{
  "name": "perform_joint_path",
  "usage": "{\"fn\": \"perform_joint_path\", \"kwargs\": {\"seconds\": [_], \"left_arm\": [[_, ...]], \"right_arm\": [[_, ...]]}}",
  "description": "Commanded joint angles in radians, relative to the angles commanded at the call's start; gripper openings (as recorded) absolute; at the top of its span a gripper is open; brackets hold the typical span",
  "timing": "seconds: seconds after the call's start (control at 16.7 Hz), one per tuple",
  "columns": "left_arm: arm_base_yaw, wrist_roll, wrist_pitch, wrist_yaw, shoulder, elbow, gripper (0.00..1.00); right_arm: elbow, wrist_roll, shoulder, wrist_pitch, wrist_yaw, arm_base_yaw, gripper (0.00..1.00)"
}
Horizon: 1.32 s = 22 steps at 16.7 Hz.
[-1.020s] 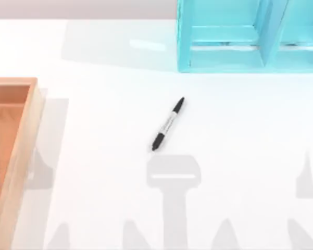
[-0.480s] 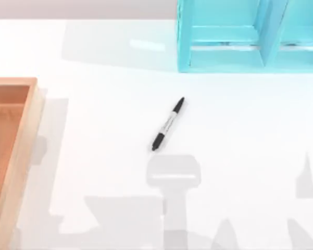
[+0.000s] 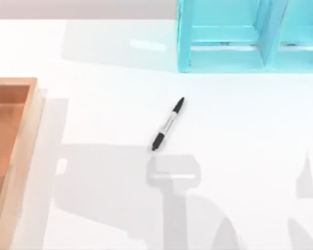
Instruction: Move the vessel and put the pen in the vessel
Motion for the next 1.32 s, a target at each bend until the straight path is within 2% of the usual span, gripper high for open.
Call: {"fn": "perform_joint_path", "kwargs": {"seconds": [0.24,0.66,1.08,1.32], "left_arm": [[0.016,0.017,-0.086,0.000,0.103,0.111,1.00],[0.012,0.016,-0.069,0.000,0.106,0.095,1.00],[0.019,0.021,0.230,0.000,0.175,-0.123,1.00],[0.020,0.023,0.299,0.000,0.195,-0.183,1.00]], "right_arm": [[0.000,0.000,0.000,0.000,0.000,0.000,1.00],[0.000,0.000,0.000,0.000,0.000,0.000,1.00],[0.000,0.000,0.000,0.000,0.000,0.000,1.00],[0.000,0.000,0.000,0.000,0.000,0.000,1.00]]}}
